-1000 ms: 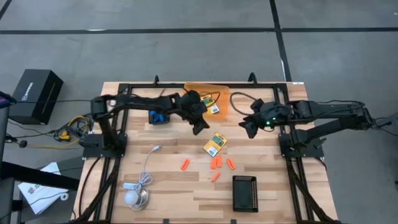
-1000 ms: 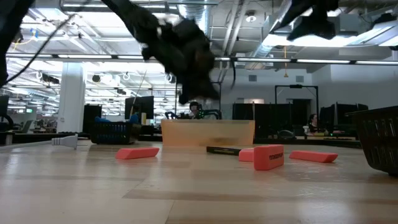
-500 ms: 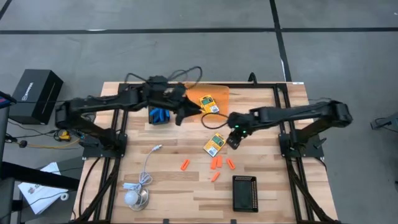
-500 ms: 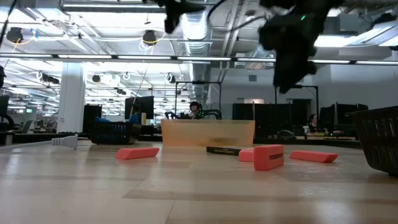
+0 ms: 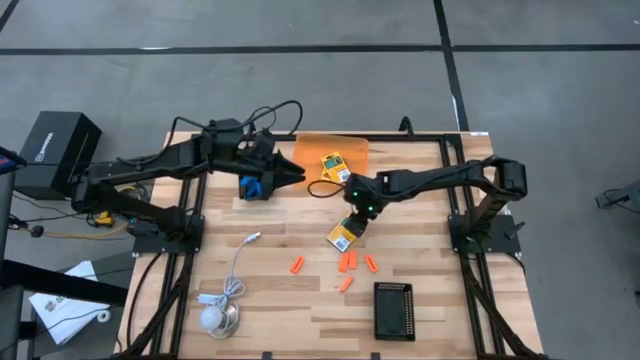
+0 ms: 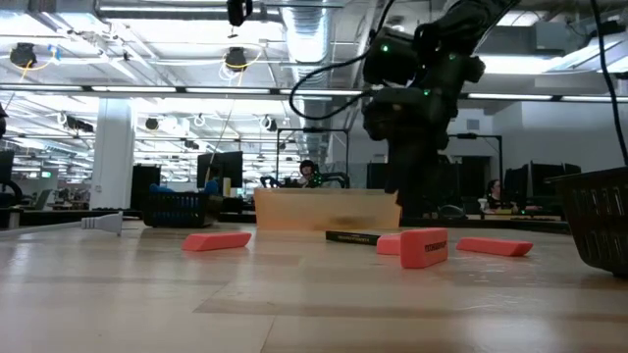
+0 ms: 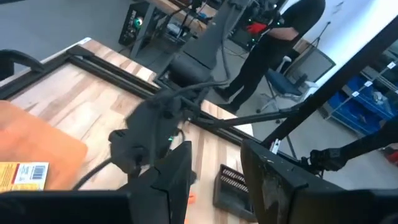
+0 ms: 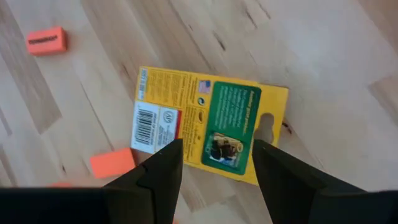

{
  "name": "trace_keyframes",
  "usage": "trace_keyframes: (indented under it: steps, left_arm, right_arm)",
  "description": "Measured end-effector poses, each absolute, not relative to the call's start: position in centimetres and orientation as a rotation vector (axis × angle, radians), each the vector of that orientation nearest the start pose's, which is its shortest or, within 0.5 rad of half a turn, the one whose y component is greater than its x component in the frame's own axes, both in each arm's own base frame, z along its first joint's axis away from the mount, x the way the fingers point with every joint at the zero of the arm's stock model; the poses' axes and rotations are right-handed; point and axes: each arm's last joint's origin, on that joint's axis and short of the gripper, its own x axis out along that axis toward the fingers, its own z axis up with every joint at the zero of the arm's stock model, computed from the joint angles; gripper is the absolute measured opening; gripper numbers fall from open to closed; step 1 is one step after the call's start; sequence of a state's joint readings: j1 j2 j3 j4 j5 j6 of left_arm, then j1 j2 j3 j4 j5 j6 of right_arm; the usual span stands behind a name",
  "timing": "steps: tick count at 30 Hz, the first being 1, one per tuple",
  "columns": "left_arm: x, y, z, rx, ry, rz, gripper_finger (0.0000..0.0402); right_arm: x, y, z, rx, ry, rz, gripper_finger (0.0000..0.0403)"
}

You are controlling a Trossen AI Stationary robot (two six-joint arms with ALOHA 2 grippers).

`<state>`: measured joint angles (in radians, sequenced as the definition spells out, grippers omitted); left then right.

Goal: Pick & Place School Supplies
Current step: Put the crayon box into the orange bin

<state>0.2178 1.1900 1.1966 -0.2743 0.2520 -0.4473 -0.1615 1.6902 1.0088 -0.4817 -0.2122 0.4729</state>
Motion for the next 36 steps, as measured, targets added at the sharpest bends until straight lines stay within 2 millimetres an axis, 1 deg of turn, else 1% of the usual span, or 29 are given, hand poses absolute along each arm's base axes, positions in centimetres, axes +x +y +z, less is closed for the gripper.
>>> trace_keyframes:
  steps: [4, 6, 8, 10, 17, 19, 27, 36]
  left_arm:
    - [25.5, 4.5, 38.2, -0.511, 0.298, 0.018, 0.0133]
    - [25.5, 4.3, 38.2, -0.509, 0.300, 0.010, 0.0134]
    - [25.5, 4.3, 38.1, -0.510, 0.308, 0.010, 0.0133]
    - [25.5, 4.3, 38.1, -0.510, 0.309, 0.010, 0.0133]
    - [25.5, 4.3, 38.1, -0.508, 0.311, 0.011, 0.0131]
    - [25.5, 4.3, 38.1, -0.509, 0.311, 0.010, 0.0131]
    - [25.5, 4.3, 38.1, -0.516, 0.311, 0.011, 0.0131]
    - [25.5, 4.3, 38.1, -0.519, 0.313, 0.007, 0.0131]
  right_arm:
    - [31.1, -5.5, 16.7, 0.631, 1.158, -0.236, 0.0189]
    - [30.4, -5.9, 16.2, 0.654, 1.185, -0.233, 0.0189]
    - [30.0, -6.3, 15.8, 0.681, 1.168, -0.218, 0.0188]
    - [29.1, -6.5, 15.2, 0.713, 1.178, -0.217, 0.0187]
    - [27.5, -6.7, 13.9, 0.776, 1.178, -0.215, 0.0186]
    - [27.5, -6.8, 13.8, 0.777, 1.161, -0.210, 0.0186]
    - [28.5, -6.9, 13.9, 0.863, 1.001, -0.198, 0.0186]
    - [28.4, -6.7, 13.6, 0.876, 1.008, -0.208, 0.0186]
